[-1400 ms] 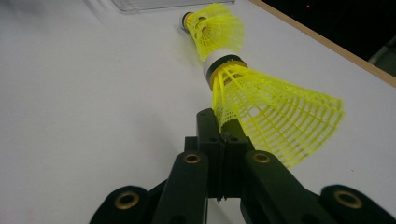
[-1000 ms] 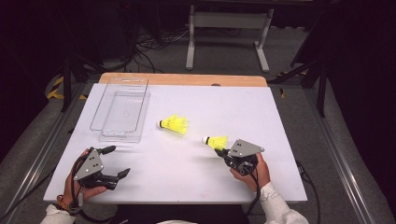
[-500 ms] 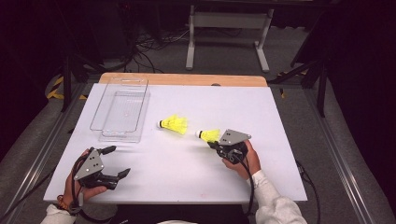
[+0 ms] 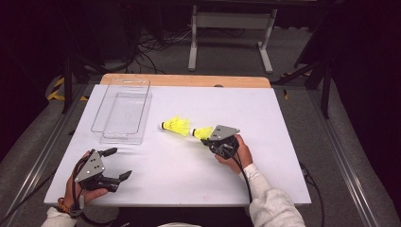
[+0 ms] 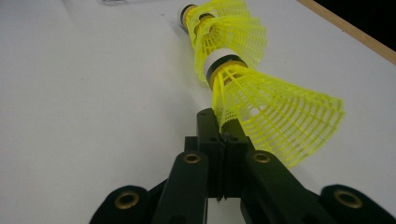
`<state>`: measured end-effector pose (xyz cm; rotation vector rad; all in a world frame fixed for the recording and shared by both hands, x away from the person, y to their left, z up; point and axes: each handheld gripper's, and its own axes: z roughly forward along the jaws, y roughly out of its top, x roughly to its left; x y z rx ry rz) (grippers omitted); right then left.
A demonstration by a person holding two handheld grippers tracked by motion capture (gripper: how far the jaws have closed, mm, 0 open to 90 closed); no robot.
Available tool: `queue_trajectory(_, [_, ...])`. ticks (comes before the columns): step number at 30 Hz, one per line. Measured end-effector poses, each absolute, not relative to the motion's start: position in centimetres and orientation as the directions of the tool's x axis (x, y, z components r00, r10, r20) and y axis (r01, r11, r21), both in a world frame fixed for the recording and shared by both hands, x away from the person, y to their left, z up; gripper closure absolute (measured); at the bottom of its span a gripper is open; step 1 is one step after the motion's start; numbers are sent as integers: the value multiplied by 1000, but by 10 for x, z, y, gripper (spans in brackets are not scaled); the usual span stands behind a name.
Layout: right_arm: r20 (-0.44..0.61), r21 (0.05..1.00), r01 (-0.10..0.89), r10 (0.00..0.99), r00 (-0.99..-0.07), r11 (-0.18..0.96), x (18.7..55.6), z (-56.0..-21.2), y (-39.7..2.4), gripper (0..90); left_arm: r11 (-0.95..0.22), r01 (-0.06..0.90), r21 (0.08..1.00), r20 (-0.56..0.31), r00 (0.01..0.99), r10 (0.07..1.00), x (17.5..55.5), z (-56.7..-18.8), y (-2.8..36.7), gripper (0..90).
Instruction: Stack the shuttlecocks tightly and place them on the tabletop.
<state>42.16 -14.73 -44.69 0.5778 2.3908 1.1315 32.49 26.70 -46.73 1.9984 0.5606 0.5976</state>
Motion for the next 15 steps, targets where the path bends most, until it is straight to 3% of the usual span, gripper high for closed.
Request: queue_trajectory(15, [-210,758,194,514,-832,623,444,-453,-113,900,-447,143,883,178,779,601,325,-467,268,92])
